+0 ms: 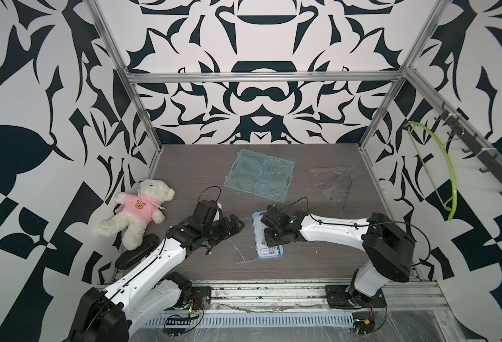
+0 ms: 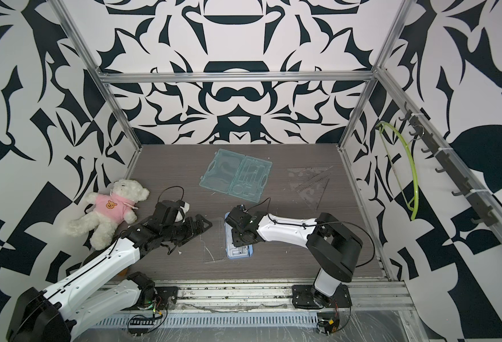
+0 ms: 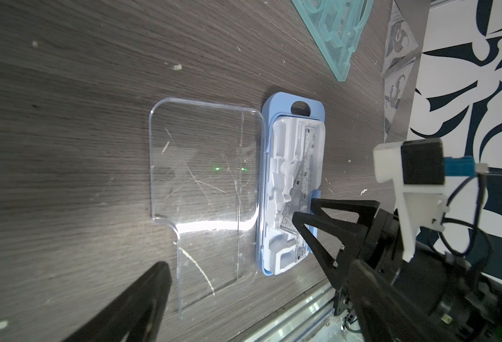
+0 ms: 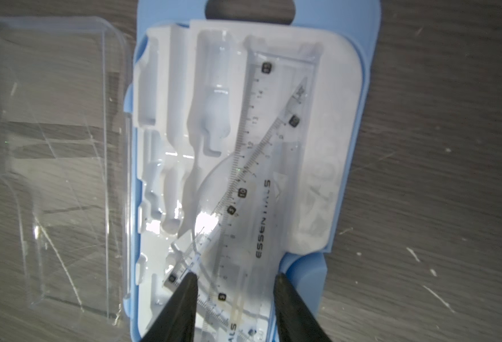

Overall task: Open the ruler set and take out the ruler
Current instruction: Pick up the ruler from the ruler set box.

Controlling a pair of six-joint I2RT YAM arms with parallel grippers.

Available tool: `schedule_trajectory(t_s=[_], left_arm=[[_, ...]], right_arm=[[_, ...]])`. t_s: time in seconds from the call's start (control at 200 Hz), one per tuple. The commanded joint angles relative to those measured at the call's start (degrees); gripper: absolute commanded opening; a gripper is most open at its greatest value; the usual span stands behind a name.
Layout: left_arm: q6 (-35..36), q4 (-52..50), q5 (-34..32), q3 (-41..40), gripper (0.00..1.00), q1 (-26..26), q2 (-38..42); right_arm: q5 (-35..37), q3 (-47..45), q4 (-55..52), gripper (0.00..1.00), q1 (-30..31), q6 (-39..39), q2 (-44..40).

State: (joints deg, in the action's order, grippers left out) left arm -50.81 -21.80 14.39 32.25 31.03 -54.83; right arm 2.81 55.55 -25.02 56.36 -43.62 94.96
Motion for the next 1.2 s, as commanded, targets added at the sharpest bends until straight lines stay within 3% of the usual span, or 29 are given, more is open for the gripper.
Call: schedule_trajectory(t_s=[0.0, 0.41, 0.83, 1.025, 1.195], left_arm=[[1.08, 0.62, 0.81, -1.01, 0.98, -0.6, 1.02], [1.4, 0.54, 0.9, -1.44, 1.0, -1.71, 1.67], [3.33, 1.94, 0.47, 1.12, 0.99, -1.76, 1.96], [8.71, 1.47, -3.3, 7.43, 0.99, 1.74, -2.78], [15.47, -0.26, -11.91, 17.04, 0.99, 13.66, -13.06]], right_arm=[[1.06, 2.06, -1.08, 0.42, 0.33, -0.9, 0.86], [1.76, 3.69, -1.7, 0.24, 0.63, -0.85, 1.86], [5.1, 5.36, -4.72, 0.23, -0.75, 0.91, -6.39], [2.82, 3.42, -7.45, 0.23, -10.67, 4.37, -13.41], [-0.68, -0.83, -10.12, 0.23, -26.57, 8.56, -21.04]])
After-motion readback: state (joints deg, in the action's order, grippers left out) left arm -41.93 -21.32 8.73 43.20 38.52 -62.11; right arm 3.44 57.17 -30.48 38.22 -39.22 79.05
